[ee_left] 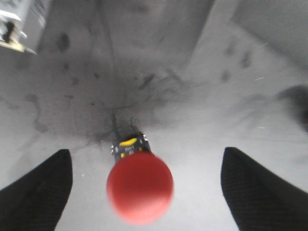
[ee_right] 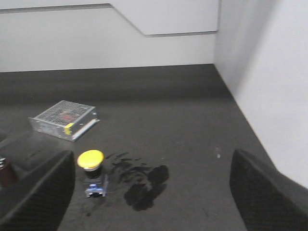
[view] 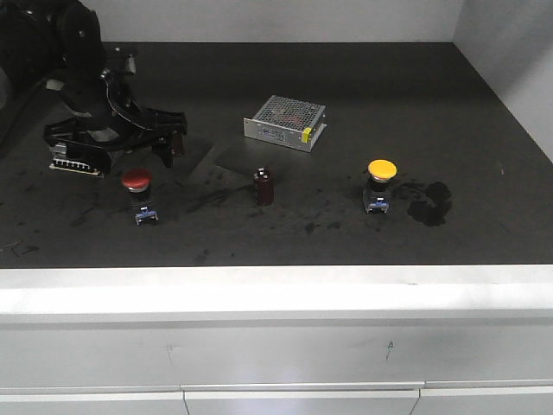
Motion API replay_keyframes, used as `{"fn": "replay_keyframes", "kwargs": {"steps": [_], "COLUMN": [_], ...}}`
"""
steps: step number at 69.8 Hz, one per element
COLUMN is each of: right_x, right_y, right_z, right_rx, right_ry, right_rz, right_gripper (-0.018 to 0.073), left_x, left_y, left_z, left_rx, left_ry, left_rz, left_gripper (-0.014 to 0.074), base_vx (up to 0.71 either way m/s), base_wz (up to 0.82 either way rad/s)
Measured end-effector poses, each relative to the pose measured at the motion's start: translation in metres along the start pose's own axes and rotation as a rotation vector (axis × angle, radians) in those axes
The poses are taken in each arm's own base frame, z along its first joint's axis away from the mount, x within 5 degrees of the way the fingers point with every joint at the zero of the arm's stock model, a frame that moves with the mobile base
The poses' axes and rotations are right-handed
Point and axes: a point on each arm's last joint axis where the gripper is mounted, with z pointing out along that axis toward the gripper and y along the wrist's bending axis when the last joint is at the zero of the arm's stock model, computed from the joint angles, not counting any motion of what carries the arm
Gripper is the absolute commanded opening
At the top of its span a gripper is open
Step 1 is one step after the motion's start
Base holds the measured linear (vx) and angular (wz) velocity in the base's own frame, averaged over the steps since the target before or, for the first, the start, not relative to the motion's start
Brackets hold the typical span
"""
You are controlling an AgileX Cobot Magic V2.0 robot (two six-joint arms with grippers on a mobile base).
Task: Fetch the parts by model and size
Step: 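Lower the left gripper over the red-capped push-button switch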
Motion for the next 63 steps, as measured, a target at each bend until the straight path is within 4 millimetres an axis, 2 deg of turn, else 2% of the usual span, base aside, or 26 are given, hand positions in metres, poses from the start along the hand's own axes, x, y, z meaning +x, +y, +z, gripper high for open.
{"fn": "replay_keyframes", "kwargs": {"steps": [33, 63], "right_x": [0.0, 0.0], "right_y": [0.001, 0.001], "right_z": [0.0, 0.0], "right_rx": [-0.008, -0.008], "right_ry": [-0.002, -0.003], "right_rz": [-0.001, -0.001], "right_gripper": [0.0599, 0.0594], "left_x": [0.0, 0.001], "left_y": [0.001, -0.003], "left_z": [0.04, 0.056], "left_rx": [-0.042, -0.012], "left_ry": [0.076, 0.12], "left_rz": [0.004, -0.037], "left_gripper": [0.0576, 0.0575], "base_vx": [0.0, 0.0], "base_wz": [0.0, 0.0]}}
